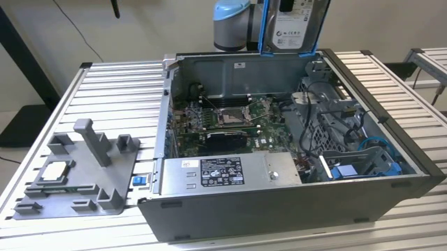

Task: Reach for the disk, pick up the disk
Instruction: 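Pick up the disk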

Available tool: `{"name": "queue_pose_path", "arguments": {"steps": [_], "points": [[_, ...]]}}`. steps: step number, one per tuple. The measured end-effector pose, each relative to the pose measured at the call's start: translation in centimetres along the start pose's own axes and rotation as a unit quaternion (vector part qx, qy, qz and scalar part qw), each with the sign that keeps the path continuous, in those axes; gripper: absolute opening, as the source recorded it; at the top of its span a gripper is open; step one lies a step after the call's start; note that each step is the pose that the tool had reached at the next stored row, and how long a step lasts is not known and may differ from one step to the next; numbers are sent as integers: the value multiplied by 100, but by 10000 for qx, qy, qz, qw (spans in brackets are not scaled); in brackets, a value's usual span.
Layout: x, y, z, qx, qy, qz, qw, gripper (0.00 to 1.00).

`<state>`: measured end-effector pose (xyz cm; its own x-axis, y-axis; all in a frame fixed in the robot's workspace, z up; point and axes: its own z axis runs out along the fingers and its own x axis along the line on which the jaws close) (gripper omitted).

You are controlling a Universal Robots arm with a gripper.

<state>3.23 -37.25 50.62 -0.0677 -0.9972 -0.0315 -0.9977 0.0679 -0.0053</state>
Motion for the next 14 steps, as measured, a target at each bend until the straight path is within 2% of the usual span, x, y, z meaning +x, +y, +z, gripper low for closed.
{"name": "queue_pose_path", "arguments": {"steps": [14], "points": [[-29,-434,3,0,0,-5,10000,0]]}}
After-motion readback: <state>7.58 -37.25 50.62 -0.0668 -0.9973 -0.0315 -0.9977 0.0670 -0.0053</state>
